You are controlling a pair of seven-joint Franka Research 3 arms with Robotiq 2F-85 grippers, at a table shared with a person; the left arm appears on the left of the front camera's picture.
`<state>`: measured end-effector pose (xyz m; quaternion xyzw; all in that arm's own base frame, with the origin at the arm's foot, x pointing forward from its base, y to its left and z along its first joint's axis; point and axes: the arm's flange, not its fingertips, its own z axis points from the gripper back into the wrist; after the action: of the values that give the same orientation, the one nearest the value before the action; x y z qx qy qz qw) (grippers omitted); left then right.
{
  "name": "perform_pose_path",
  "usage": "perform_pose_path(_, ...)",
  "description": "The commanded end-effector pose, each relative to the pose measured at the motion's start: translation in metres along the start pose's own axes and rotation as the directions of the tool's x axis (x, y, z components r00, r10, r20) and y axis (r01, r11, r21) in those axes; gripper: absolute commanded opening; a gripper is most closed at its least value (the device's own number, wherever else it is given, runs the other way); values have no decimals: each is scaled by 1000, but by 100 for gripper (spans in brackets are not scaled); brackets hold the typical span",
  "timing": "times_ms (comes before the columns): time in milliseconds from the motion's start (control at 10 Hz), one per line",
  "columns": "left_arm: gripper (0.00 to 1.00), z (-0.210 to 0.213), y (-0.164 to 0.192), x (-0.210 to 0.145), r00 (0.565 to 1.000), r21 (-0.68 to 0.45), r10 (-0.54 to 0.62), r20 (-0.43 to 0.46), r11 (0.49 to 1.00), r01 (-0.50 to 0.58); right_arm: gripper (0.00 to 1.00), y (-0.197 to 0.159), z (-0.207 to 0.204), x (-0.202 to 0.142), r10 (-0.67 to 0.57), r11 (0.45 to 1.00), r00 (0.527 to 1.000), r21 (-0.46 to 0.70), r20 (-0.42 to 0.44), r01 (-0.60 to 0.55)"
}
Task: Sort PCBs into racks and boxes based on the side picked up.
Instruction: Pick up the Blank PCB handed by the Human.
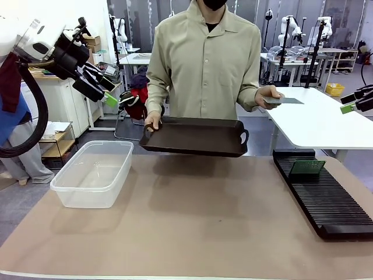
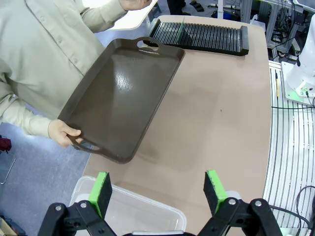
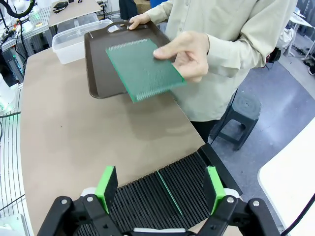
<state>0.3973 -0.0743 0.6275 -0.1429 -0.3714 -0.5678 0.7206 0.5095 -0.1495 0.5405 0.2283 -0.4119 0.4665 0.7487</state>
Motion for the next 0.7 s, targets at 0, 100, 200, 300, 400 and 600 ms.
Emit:
perform_pose_path(0,100,-1,0,-2,1000,-11,-6,16,1000,6,93,0,-1,0,0,1000,1000,1,0,0)
perform_pose_path(100,100,-1,0,-2,1000,-11,-6,16,1000,6,93,0,-1,0,0,1000,1000,1,0,0)
perform_pose_path(200,100,-1,0,-2,1000,-11,-6,16,1000,6,93,0,-1,0,0,1000,1000,1,0,0)
perform_pose_path(300,100,-1,0,-2,1000,-11,-6,16,1000,6,93,0,-1,0,0,1000,1000,1,0,0)
perform_pose_path(400,100,-1,0,-2,1000,-11,-6,16,1000,6,93,0,-1,0,0,1000,1000,1,0,0)
perform_pose_path(600,100,-1,0,-2,1000,-11,-6,16,1000,6,93,0,-1,0,0,1000,1000,1,0,0)
